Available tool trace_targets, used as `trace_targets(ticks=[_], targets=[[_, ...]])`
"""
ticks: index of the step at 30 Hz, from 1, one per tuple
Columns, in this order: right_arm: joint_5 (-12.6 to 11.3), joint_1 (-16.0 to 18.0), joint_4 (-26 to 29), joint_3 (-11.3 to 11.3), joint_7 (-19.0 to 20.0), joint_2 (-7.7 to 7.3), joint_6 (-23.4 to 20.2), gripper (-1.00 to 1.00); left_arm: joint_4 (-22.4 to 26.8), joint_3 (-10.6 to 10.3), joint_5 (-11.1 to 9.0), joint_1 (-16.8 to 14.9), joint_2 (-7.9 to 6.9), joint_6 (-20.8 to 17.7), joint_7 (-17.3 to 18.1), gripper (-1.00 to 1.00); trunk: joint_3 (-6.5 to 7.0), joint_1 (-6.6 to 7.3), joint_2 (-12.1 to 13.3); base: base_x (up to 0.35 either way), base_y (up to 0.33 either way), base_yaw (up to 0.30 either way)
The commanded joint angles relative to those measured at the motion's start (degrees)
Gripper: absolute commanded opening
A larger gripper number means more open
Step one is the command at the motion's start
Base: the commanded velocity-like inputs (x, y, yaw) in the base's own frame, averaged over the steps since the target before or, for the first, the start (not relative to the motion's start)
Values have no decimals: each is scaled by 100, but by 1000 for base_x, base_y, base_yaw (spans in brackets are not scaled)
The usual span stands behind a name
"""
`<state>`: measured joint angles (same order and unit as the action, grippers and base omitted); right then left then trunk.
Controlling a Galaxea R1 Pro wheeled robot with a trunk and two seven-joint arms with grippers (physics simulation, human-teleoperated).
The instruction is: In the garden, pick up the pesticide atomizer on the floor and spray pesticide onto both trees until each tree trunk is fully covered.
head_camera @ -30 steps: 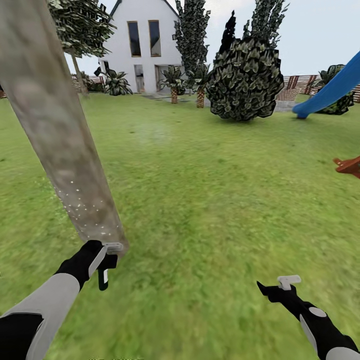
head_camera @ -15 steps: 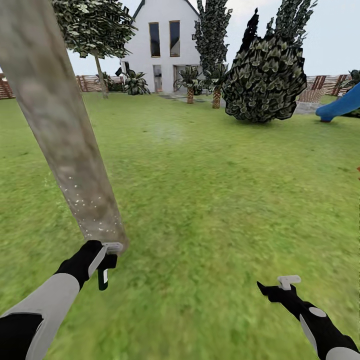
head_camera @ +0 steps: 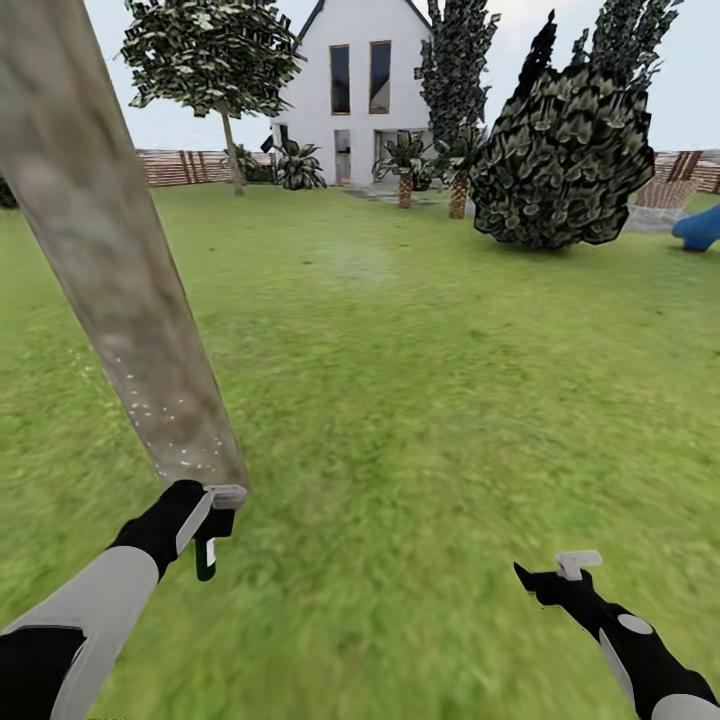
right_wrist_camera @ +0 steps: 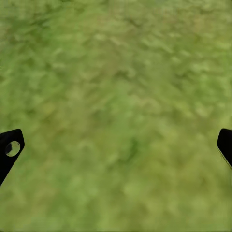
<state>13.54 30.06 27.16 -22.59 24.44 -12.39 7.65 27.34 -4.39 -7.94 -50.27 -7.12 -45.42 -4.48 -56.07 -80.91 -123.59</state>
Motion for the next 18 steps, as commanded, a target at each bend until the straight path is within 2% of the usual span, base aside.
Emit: trace_targets(ticks=[1,18], targets=[[0,0,0,0,0,2,0,100,1,0,3,0,0,-1,0,-100,0,0,0,223,-269,276],[0,0,0,0,2,0,0,100,8,-1,-3,0,5,7,0,-100,0,0,0,228,-265,276]])
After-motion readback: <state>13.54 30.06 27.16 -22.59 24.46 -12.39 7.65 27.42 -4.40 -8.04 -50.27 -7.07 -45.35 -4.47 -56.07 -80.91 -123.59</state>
